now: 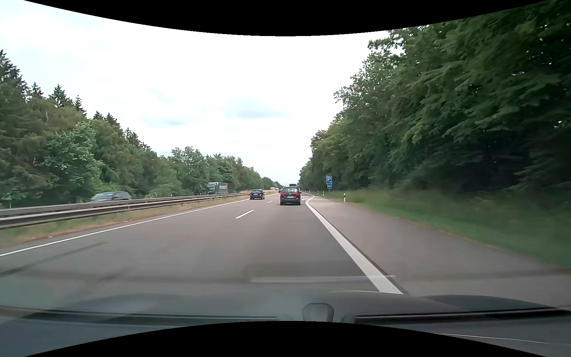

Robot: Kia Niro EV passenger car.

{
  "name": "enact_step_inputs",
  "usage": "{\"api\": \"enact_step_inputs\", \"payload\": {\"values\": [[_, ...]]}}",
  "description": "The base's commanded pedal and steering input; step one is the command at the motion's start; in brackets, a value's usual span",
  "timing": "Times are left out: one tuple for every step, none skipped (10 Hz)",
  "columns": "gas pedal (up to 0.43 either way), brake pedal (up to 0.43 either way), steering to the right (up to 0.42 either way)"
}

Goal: Follow the waypoints while adhering to traffic rules and regulations

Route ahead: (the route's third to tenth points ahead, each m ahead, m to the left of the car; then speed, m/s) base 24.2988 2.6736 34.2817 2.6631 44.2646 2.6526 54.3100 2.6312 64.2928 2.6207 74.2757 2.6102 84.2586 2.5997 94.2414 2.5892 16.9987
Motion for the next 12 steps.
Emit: {"api": "enact_step_inputs", "payload": {"values": [[0.150, 0.000, -0.002], [0.150, 0.000, -0.002], [0.157, 0.000, -0.003], [0.157, 0.000, -0.002], [0.157, 0.000, -0.003], [0.157, 0.000, -0.003], [0.157, 0.000, -0.003], [0.157, 0.000, -0.003], [0.157, 0.000, -0.003], [0.157, 0.000, -0.003], [0.157, 0.000, -0.003], [0.157, 0.000, -0.003]]}}
